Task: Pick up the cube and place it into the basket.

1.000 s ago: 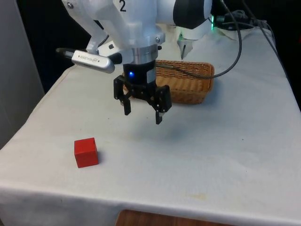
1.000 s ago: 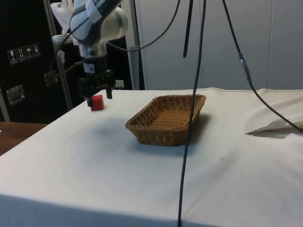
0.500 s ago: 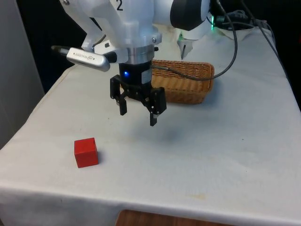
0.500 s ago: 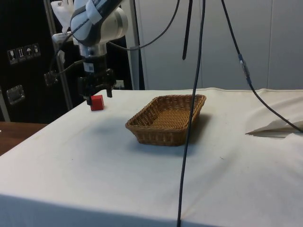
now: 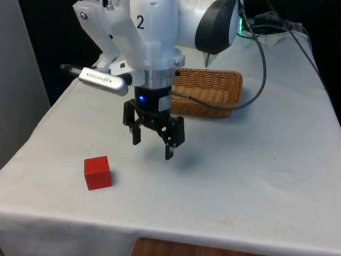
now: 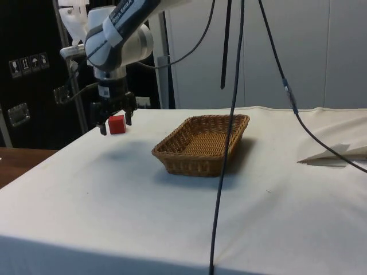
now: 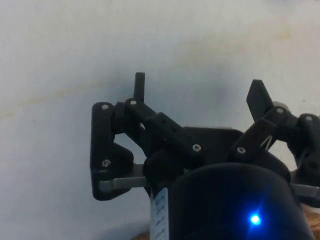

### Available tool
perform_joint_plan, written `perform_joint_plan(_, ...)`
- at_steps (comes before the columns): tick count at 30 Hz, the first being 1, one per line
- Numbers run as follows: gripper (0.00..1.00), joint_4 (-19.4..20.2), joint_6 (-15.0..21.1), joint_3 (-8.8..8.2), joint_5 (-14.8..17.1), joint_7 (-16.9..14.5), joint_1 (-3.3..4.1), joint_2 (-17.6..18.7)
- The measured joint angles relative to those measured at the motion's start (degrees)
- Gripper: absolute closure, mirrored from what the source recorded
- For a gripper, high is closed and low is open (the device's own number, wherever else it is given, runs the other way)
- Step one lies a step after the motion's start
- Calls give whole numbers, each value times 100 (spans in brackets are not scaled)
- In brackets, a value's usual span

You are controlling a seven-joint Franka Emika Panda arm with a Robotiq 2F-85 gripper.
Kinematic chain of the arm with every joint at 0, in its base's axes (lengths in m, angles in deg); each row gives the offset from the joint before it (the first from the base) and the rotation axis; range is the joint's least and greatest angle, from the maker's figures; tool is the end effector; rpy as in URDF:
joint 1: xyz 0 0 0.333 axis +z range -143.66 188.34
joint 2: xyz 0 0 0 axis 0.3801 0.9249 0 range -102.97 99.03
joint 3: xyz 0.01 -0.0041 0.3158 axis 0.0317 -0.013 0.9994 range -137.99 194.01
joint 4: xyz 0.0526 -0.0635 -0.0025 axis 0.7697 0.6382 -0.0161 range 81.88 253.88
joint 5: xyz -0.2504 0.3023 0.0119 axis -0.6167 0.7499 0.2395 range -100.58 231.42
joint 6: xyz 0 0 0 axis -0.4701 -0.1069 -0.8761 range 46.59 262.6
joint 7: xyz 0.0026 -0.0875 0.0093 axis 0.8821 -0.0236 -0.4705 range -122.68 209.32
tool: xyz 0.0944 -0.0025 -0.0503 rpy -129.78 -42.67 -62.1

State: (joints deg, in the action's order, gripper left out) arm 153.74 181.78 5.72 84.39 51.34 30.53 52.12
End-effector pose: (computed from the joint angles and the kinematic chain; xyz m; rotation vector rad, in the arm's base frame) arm 0.7468 -0.1069 0.2018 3.0054 -0.6570 0.2212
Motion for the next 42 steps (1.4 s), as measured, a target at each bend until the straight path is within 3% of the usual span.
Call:
perform_joint_plan(12, 0, -201, 0, -97, 0, 132, -6, 160)
perform_joint_plan(29, 0, -355, -52, -413, 138, 6, -143, 143)
perform_joint_plan(42, 0, -928, 6, -470, 155, 201, -201, 521)
